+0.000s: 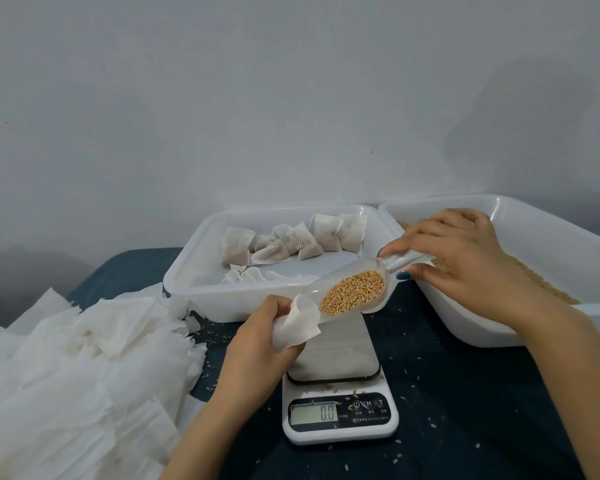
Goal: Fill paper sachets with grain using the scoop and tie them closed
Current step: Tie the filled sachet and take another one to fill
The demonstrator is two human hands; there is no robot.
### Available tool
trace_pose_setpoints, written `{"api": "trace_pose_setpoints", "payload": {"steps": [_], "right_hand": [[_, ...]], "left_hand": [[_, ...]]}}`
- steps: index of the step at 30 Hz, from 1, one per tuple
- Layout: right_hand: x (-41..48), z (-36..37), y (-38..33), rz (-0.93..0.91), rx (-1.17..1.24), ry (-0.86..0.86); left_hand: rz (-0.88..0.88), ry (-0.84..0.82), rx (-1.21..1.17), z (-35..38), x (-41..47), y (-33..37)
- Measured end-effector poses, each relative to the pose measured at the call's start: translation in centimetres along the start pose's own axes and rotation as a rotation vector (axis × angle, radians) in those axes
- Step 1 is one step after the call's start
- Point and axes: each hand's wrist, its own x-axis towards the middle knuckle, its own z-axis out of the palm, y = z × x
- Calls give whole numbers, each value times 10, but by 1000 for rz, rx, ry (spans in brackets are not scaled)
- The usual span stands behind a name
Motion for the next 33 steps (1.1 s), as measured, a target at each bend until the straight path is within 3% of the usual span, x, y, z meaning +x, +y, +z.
{"api": "trace_pose_setpoints", "payload": {"steps": [10, 17, 33], "right_hand": [[11, -15, -17, -129, -137, 5], [17, -25, -29, -122, -183, -40], [26, -33, -34, -179, -284, 48]], "left_hand": [[23, -87, 50, 2, -4, 7], [-18, -132, -33, 5, -6, 9], [5, -158, -171, 7, -6, 13]]}}
